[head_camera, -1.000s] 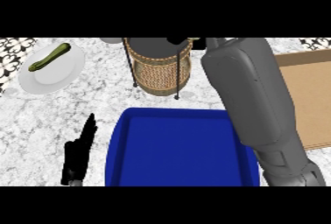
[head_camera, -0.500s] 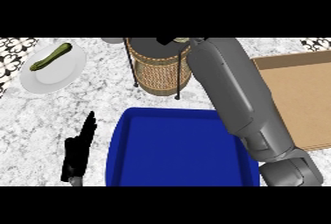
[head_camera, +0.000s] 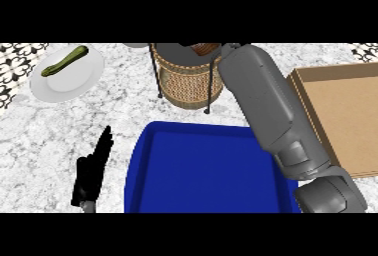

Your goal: Pick the cupcake from the tray and place it in the tiered basket

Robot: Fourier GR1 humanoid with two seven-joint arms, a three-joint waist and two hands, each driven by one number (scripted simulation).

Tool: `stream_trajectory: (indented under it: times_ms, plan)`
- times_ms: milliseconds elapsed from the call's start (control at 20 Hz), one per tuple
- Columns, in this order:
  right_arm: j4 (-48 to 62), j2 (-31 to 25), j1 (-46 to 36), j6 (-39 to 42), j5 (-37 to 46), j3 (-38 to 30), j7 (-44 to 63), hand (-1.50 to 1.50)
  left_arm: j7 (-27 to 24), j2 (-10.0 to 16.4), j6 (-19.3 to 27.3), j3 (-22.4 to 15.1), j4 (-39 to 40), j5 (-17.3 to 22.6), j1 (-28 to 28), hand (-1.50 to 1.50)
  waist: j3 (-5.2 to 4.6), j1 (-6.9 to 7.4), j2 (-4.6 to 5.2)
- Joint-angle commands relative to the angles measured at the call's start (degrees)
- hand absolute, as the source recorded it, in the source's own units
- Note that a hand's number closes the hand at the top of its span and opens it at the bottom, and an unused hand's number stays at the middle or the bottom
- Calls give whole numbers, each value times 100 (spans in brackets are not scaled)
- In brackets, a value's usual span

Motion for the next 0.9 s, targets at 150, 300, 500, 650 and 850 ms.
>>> stream_trajectory:
  times_ms: [150, 300, 500, 650, 850]
  plan:
    - [272, 2, 146, -991, -1438, -254, -1029, -150, 105, 31, -14, -32, -259, -9, 101, 0, 20, 38, 24]
    - [303, 2, -92, -1088, -1652, -697, -1429, -150, -233, 41, -92, -50, -169, 8, 343, 0, 17, -37, 31]
    - [-126, -12, 5, -2044, -1437, -692, -1343, -150, 226, -110, 213, -52, -280, -104, 204, 0, 17, -250, -38]
    - [-219, -562, 118, -2381, -1259, -807, -1137, -150, -40, 110, 12, 215, -9, 87, 204, 0, 11, -345, -45]
    - [-1209, -855, 886, -2146, -1322, -765, -715, -150, 56, -3, 118, 165, -243, 93, 480, 0, 17, -548, -133]
